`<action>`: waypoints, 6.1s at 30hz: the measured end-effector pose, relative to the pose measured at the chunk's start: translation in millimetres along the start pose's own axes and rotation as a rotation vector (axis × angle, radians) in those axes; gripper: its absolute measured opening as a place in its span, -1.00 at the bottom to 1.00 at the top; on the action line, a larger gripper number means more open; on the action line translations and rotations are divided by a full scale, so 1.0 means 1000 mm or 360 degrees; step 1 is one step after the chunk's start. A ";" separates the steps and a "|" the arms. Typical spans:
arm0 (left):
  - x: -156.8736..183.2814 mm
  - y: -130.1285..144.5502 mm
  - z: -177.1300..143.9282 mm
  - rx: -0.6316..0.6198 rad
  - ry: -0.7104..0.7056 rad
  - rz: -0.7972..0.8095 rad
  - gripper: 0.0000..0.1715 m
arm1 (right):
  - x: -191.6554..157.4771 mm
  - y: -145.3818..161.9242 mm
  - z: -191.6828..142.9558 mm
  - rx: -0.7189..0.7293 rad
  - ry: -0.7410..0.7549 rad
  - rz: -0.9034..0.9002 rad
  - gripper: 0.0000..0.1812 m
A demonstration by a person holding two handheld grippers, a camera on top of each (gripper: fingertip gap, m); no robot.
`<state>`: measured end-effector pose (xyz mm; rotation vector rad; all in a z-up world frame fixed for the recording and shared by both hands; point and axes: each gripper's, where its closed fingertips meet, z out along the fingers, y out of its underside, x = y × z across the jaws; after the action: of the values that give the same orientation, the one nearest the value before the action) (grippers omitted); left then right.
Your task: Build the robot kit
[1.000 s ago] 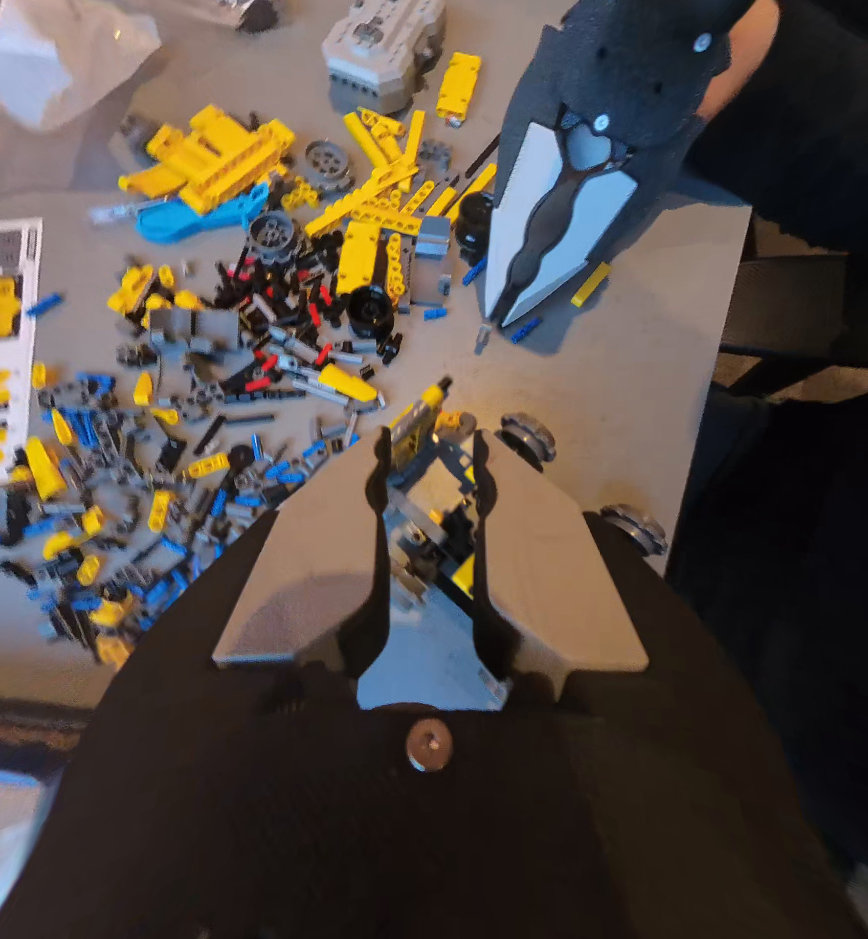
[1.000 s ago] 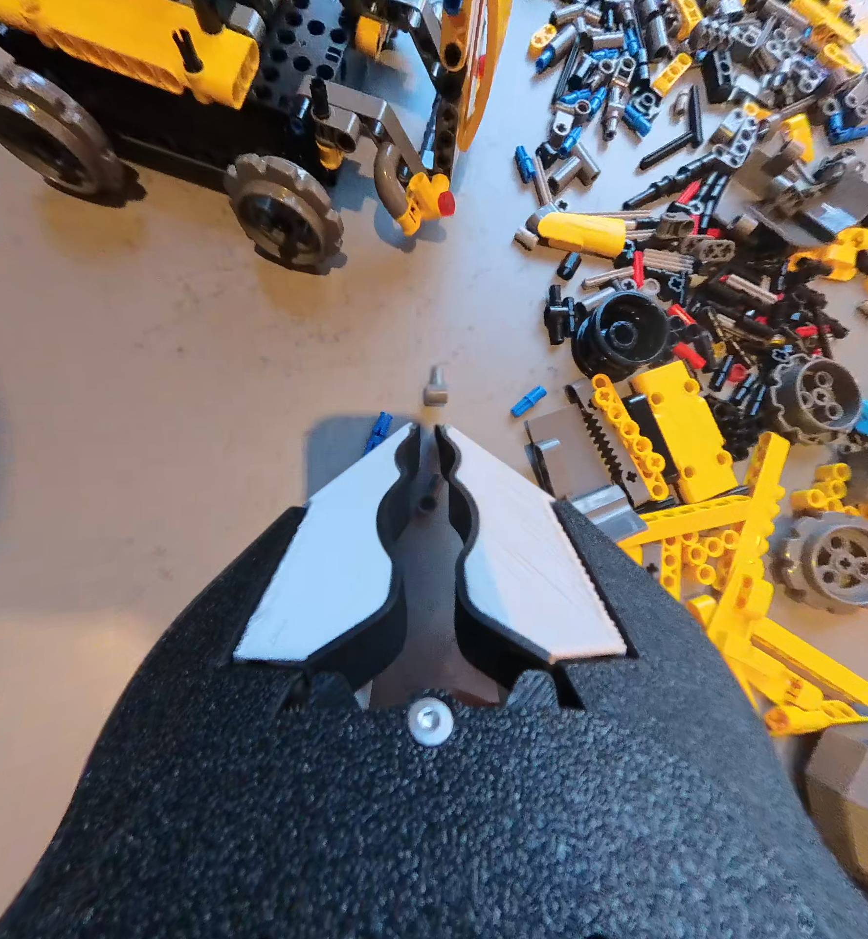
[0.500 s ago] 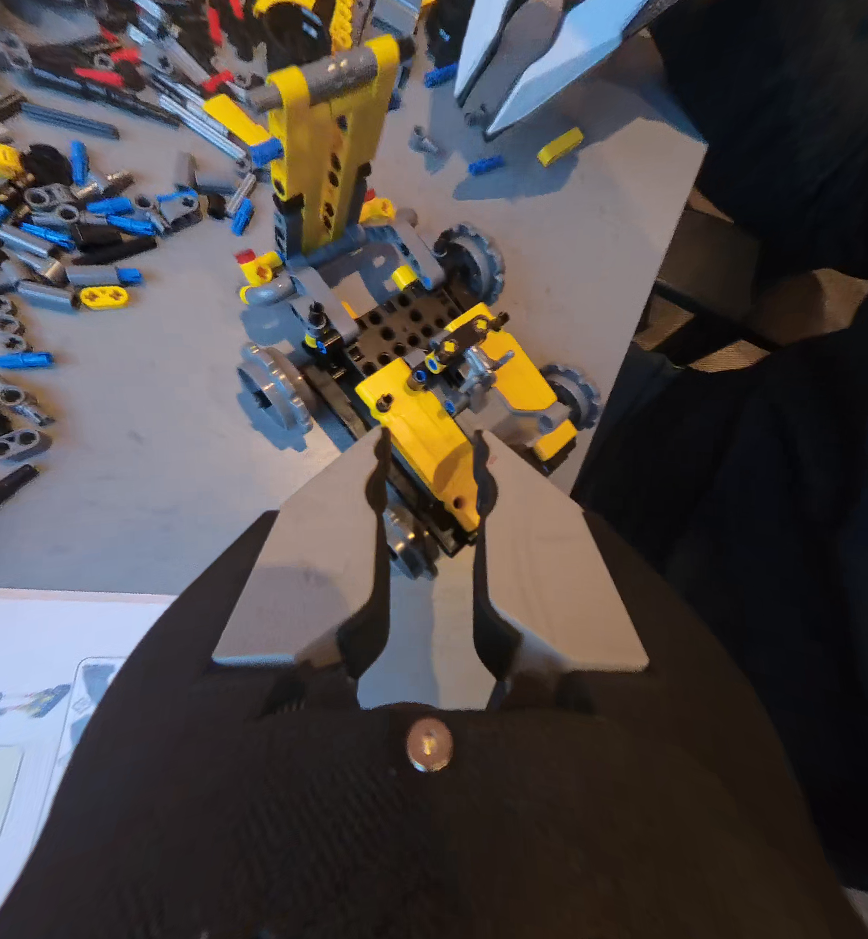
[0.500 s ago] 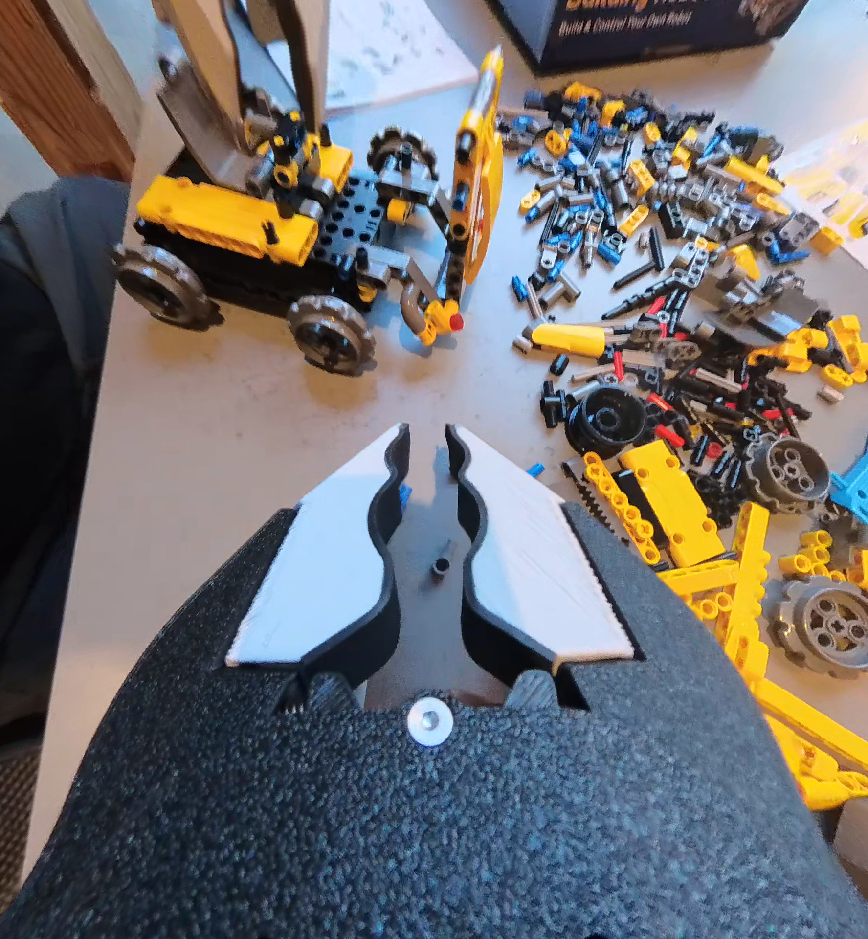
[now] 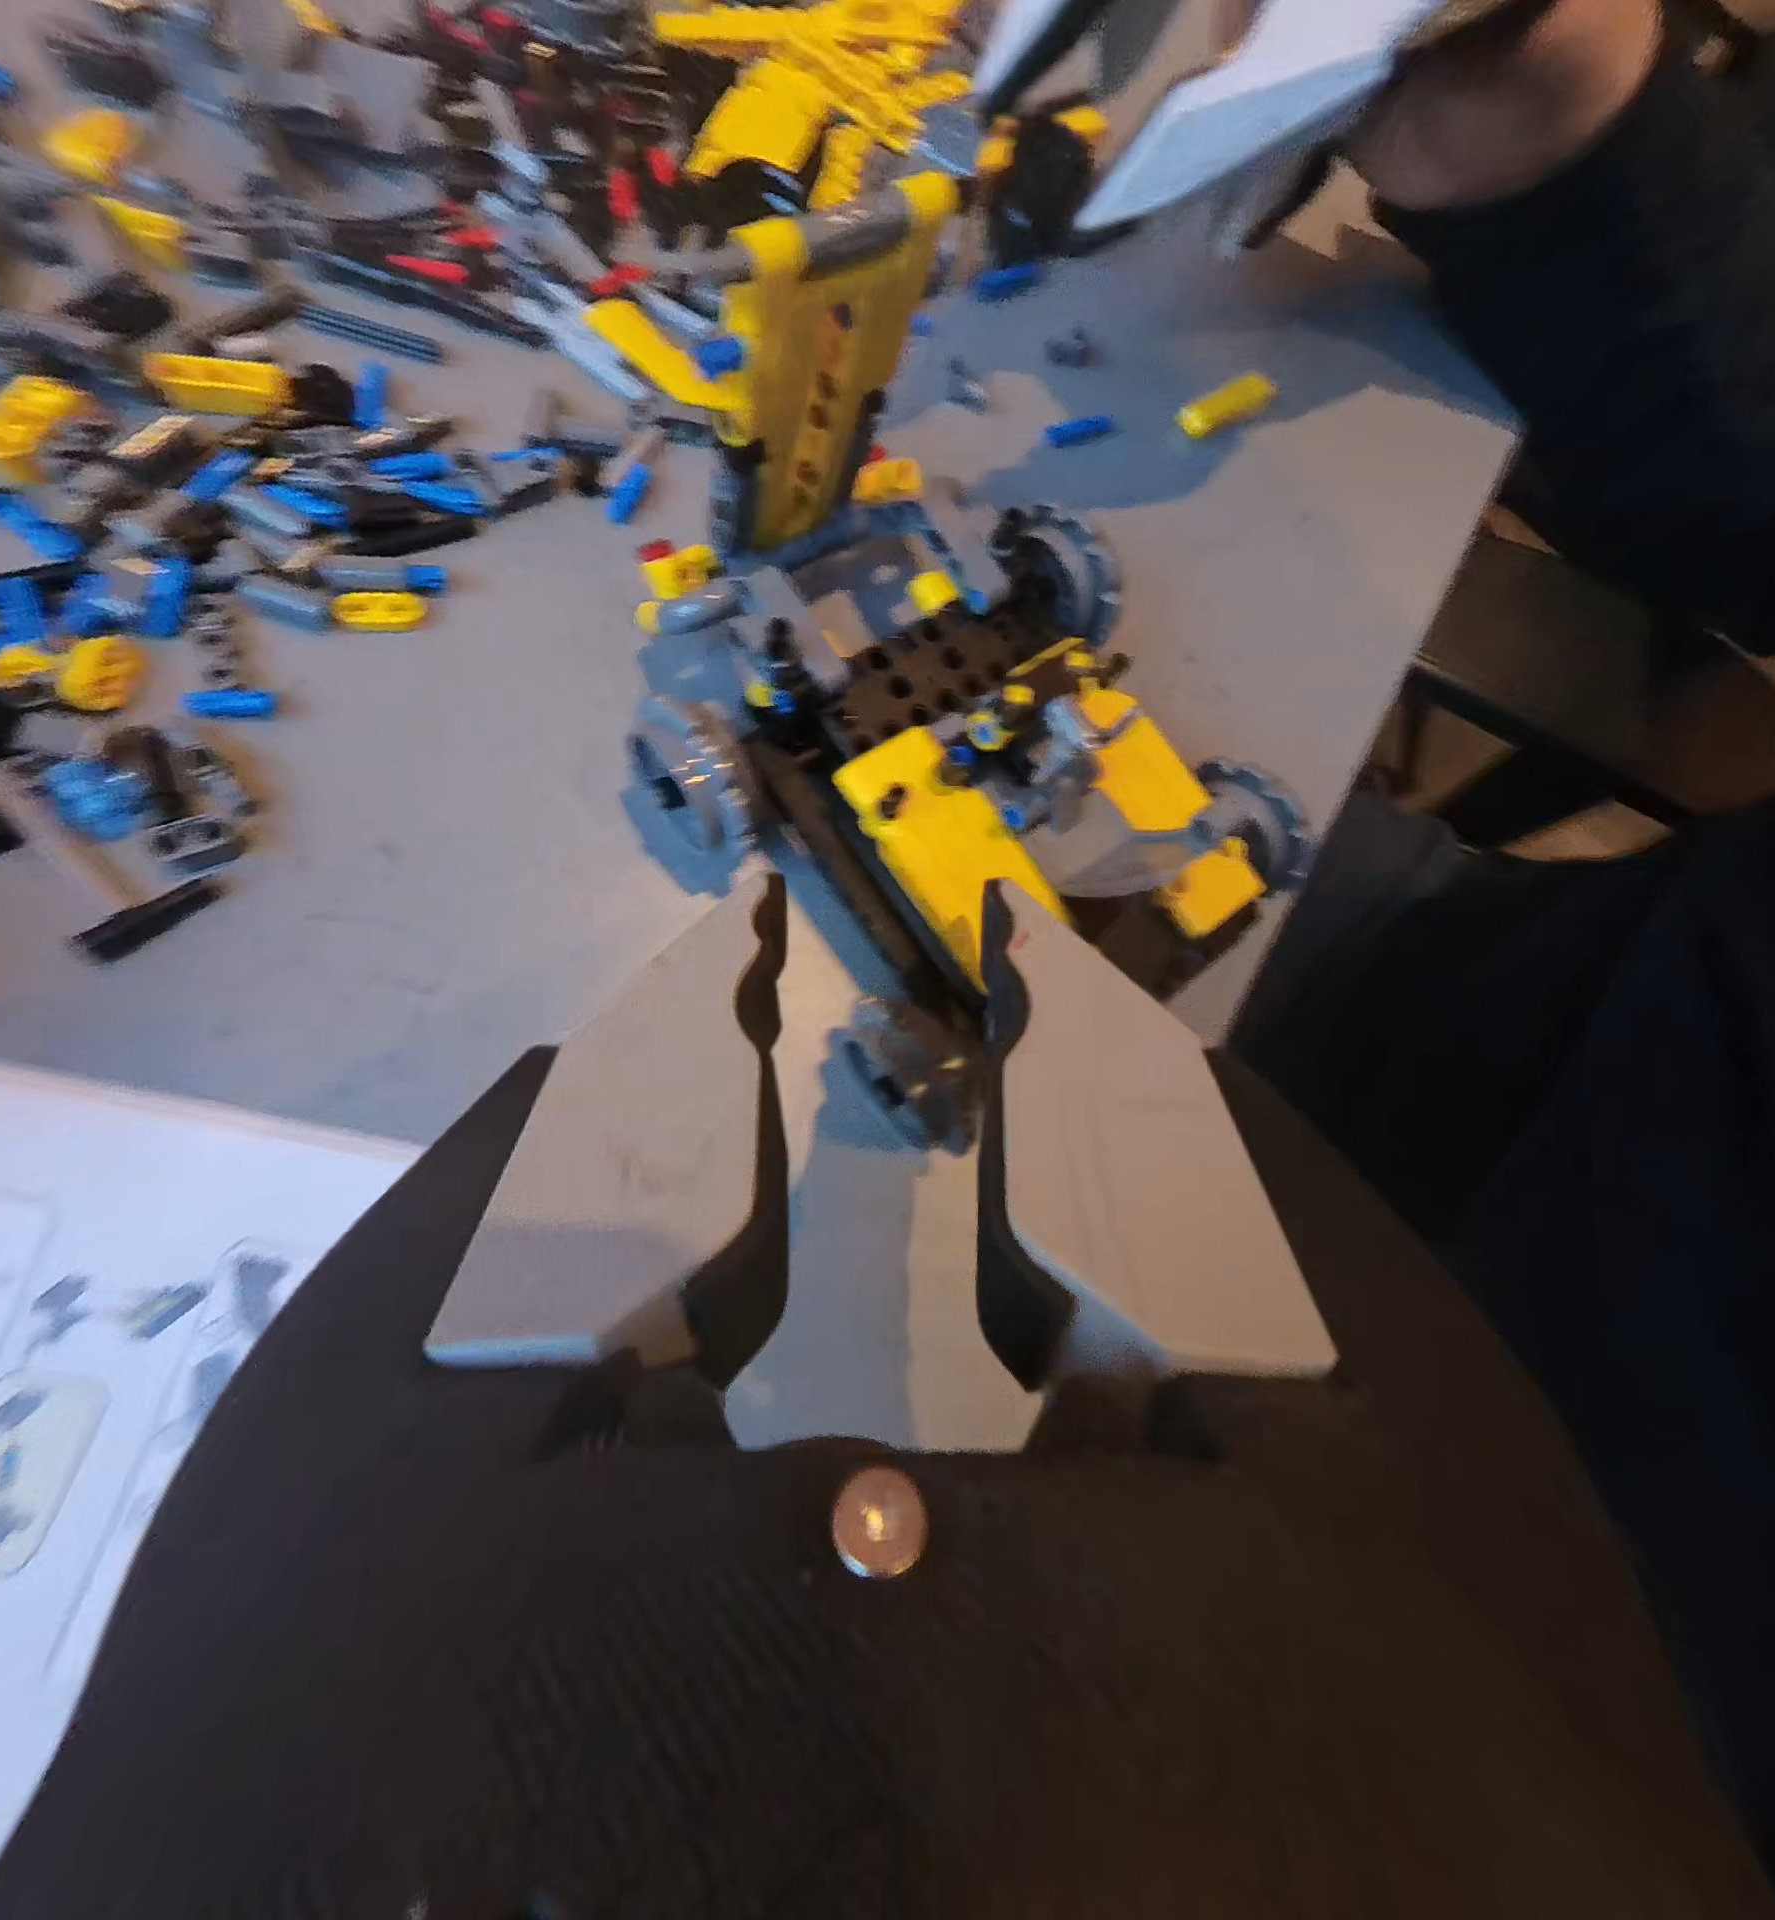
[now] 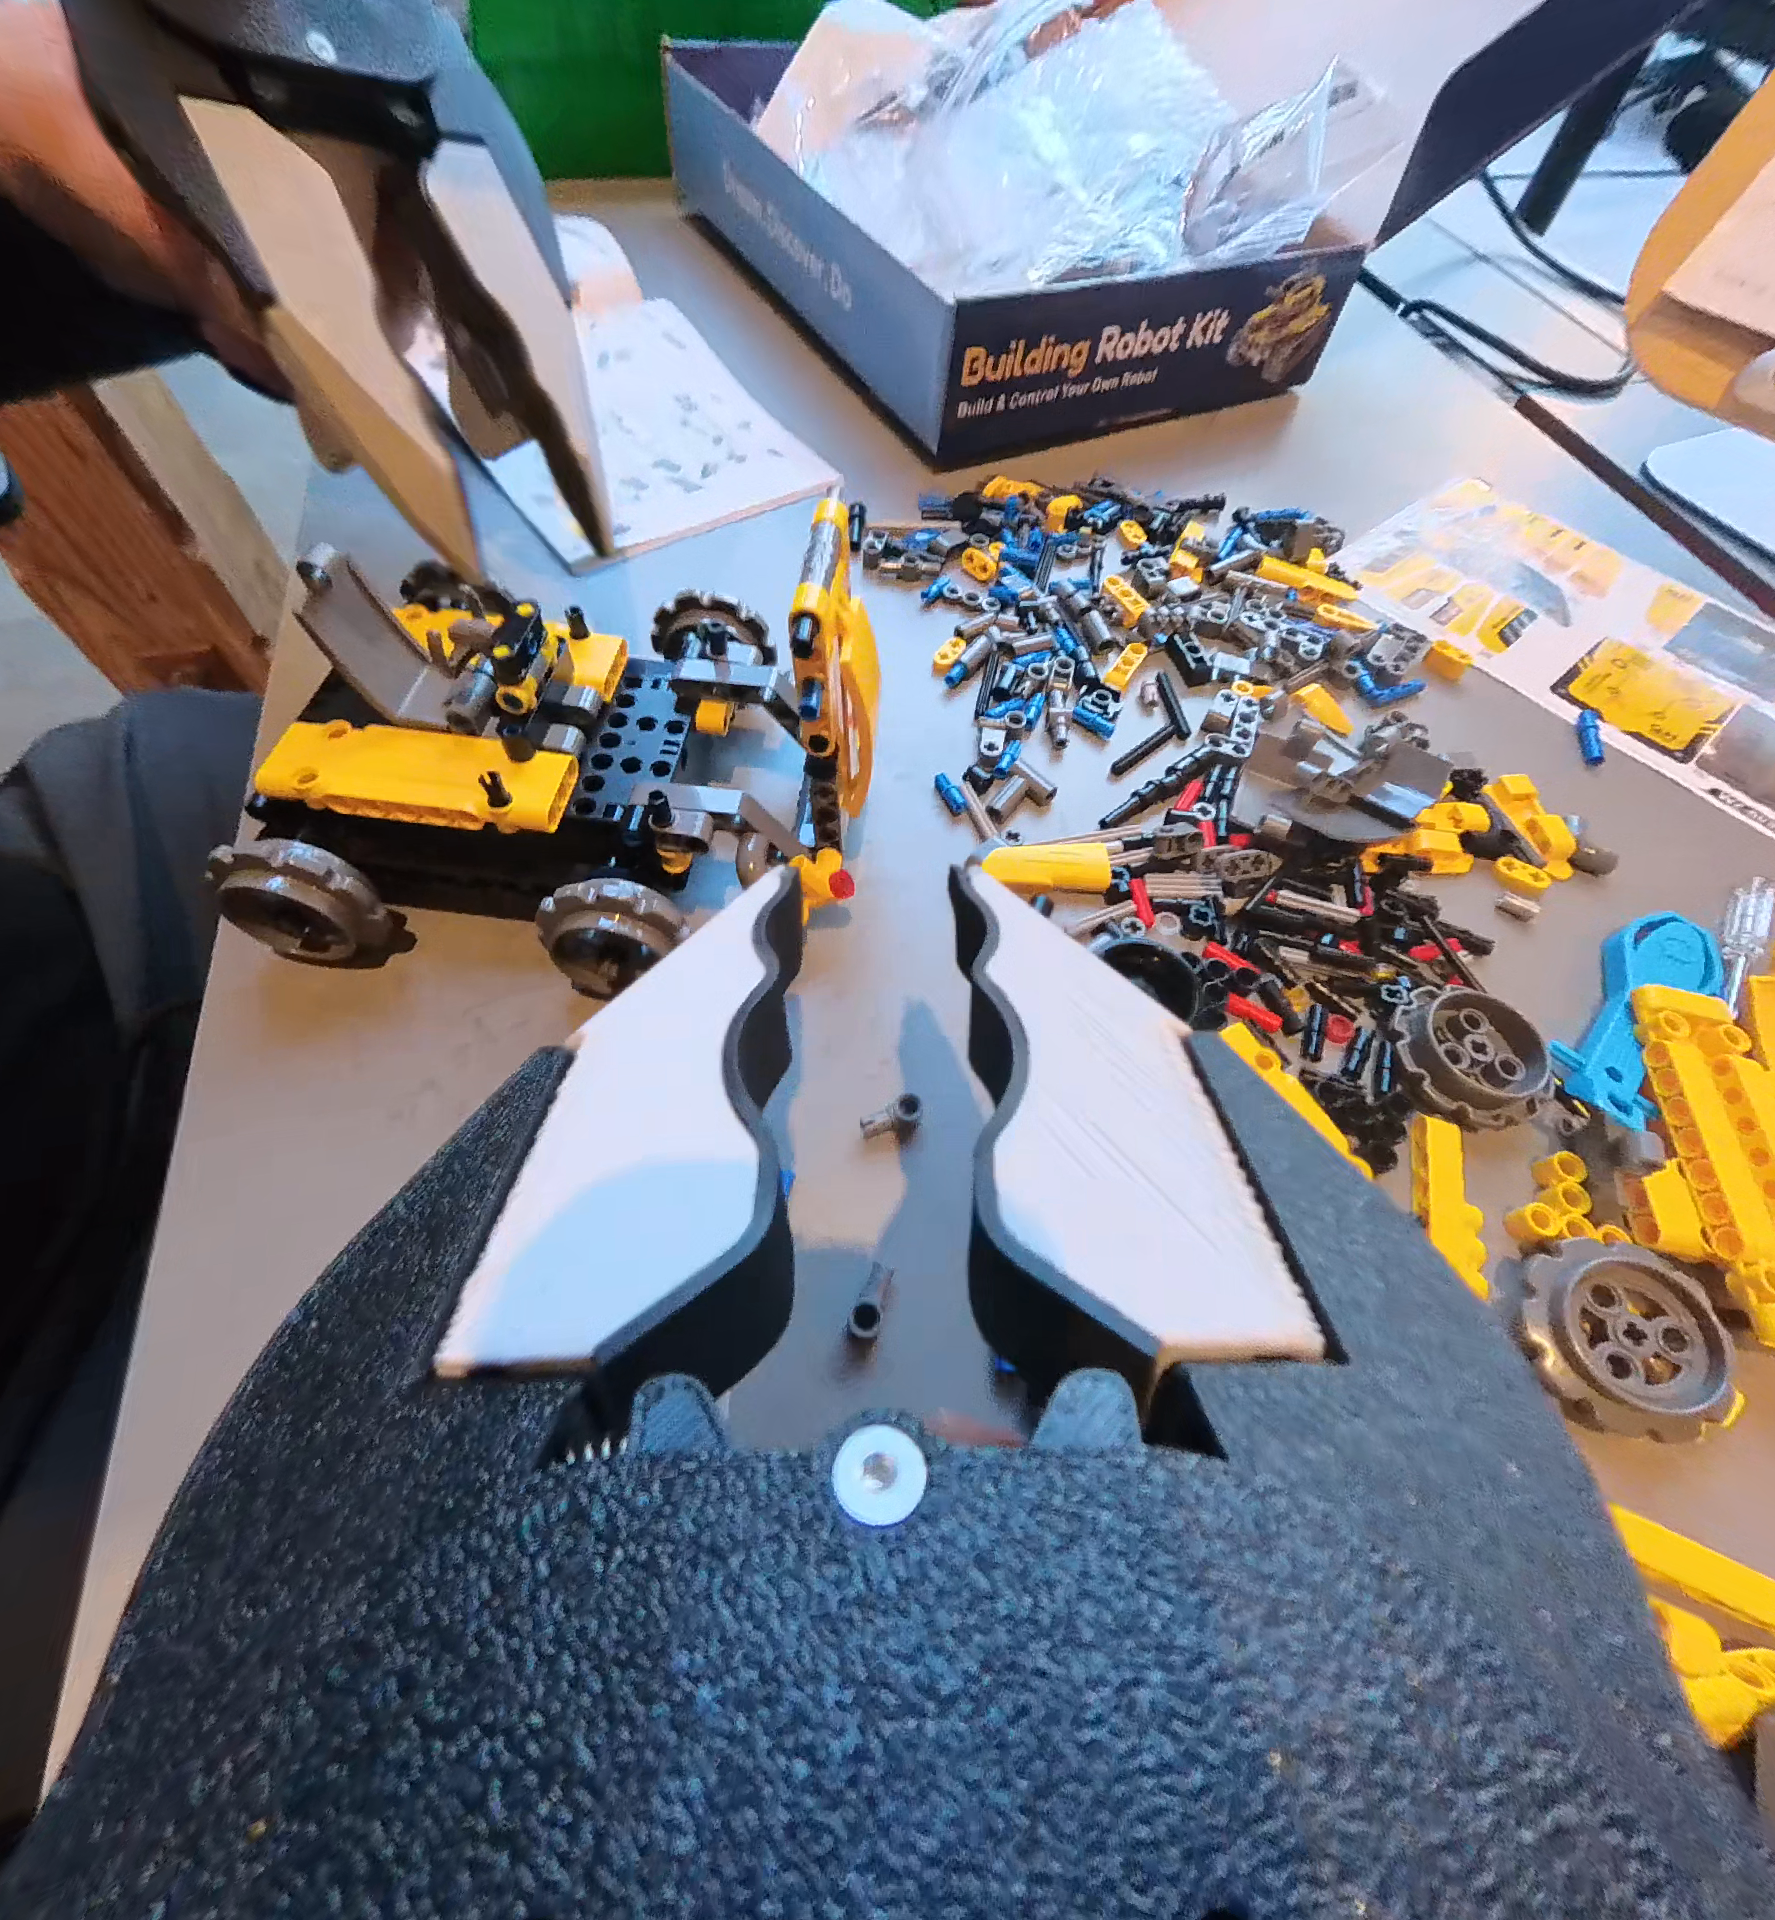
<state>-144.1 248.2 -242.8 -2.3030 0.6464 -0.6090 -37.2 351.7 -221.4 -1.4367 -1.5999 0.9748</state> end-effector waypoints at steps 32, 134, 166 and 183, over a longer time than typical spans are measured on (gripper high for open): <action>0.005 0.066 -0.032 0.0516 -0.0301 0.0117 -0.48 | -0.056 0.027 -0.037 -0.0319 0.0018 0.0083 -0.26; 0.054 0.022 0.022 0.0415 -0.0367 0.0420 -0.17 | 0.001 0.068 -0.077 -0.0439 0.0513 0.0291 -0.63; 0.048 0.027 0.018 0.0484 -0.0235 0.0270 -0.13 | 0.008 0.086 -0.031 -0.0534 0.0162 0.0620 -0.80; 0.044 0.034 0.022 0.0442 -0.0249 0.0256 -0.12 | -0.022 0.074 -0.044 -0.0408 -0.0015 0.0631 -0.87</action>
<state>-106.8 210.3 -270.2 -1.9947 0.6231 -0.4100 34.9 338.0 -271.5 -1.9820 -1.5182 1.0204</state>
